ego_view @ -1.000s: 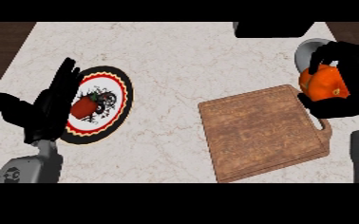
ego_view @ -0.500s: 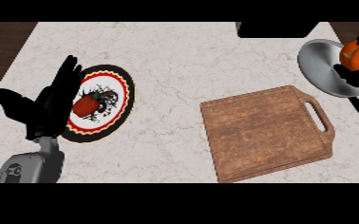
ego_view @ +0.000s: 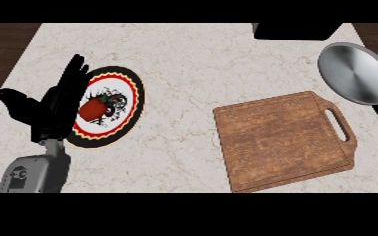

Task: Pick the squash from the cutting board and place it in the pan

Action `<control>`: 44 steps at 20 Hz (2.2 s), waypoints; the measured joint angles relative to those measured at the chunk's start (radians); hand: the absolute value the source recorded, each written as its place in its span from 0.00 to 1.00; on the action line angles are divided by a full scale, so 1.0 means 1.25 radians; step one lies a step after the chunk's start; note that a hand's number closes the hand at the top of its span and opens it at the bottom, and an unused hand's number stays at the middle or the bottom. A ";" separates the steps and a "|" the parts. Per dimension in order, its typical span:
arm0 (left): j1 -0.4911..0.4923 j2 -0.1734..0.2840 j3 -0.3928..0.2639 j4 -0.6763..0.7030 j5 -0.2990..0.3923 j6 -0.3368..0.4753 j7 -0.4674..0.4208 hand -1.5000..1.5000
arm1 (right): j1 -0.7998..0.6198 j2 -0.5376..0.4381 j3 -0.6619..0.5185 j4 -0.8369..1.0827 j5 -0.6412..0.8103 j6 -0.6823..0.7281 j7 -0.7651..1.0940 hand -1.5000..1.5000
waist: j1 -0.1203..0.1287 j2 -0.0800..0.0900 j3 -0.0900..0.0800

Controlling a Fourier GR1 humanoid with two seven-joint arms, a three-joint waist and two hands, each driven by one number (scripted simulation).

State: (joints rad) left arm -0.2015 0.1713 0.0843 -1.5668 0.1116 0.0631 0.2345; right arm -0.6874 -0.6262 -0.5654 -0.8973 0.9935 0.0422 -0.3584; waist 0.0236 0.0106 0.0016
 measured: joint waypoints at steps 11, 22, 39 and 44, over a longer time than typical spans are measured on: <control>-0.002 -0.014 -0.020 -0.016 -0.005 -0.005 0.003 0.50 | -0.084 -0.053 -0.014 0.373 0.009 -0.160 -0.192 1.00 | 0.029 0.011 0.003; -0.025 -0.021 -0.028 -0.014 -0.006 -0.006 0.010 0.50 | -0.097 -0.081 -0.034 0.555 0.022 -0.142 -0.121 0.00 | 0.045 0.021 0.005; -0.011 -0.016 -0.012 -0.014 -0.005 0.001 0.010 0.50 | -0.054 -0.217 -0.277 0.638 -0.234 0.161 -0.276 0.00 | 0.013 0.014 0.007; 0.006 -0.013 -0.004 -0.022 -0.003 0.002 0.005 0.50 | 0.011 -0.275 -0.318 0.654 -0.282 0.297 -0.309 0.00 | 0.005 0.011 0.009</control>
State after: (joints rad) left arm -0.1934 0.1544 0.0790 -1.5938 0.1076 0.0650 0.2410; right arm -0.6733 -0.9703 -0.9625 -0.0802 0.6416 0.4130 -0.7452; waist 0.0296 0.0245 0.0123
